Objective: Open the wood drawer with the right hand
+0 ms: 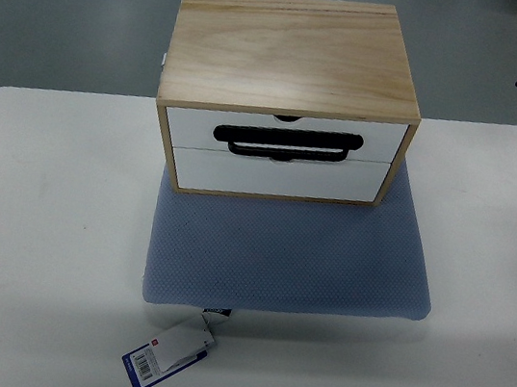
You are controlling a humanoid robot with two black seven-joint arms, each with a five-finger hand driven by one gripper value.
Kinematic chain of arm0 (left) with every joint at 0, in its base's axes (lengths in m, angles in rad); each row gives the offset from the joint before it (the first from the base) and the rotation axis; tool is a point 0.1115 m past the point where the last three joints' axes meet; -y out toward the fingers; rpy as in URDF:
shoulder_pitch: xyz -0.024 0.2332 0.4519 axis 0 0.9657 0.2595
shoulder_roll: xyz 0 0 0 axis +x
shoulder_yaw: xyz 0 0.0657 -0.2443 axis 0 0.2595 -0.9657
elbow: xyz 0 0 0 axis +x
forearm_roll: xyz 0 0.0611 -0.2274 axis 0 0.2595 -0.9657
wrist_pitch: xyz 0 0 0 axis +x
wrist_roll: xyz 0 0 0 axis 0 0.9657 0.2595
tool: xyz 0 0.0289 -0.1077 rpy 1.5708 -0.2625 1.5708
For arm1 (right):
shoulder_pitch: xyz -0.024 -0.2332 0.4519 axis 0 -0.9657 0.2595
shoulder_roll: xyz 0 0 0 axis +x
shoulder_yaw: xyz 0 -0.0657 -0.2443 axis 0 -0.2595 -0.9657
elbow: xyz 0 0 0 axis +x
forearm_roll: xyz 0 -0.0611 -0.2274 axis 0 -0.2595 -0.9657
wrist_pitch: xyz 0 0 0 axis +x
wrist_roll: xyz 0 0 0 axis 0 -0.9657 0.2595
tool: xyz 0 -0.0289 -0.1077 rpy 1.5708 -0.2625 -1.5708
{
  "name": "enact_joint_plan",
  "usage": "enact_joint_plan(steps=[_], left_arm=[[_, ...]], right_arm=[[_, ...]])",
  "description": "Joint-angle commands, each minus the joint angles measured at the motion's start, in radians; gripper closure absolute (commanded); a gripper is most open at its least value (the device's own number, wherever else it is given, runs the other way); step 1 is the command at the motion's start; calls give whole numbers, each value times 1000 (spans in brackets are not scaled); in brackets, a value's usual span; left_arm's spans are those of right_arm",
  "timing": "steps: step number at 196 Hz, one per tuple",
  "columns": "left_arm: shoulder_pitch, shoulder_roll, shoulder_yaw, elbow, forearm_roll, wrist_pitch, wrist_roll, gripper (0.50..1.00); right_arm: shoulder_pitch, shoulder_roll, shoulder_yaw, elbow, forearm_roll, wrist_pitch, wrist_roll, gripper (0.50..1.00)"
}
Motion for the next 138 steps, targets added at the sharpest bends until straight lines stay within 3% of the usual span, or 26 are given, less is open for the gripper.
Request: enact_joint_plan(steps=[1, 91, 94, 138], left_arm=[[0, 0, 0, 0, 0, 0, 0, 500], [0, 0, -2, 0, 0, 0, 0, 500], [0, 0, 0, 0, 0, 0, 0, 500], [0, 0, 0, 0, 0, 0, 0, 500]], right_arm=[[50, -67, -85, 14, 76, 12, 13, 570], [262, -255, -302, 178, 116, 130, 14, 572], [323, -268, -357, 187, 115, 153, 13, 572], [515, -308, -536, 227, 110, 254, 11, 570]])
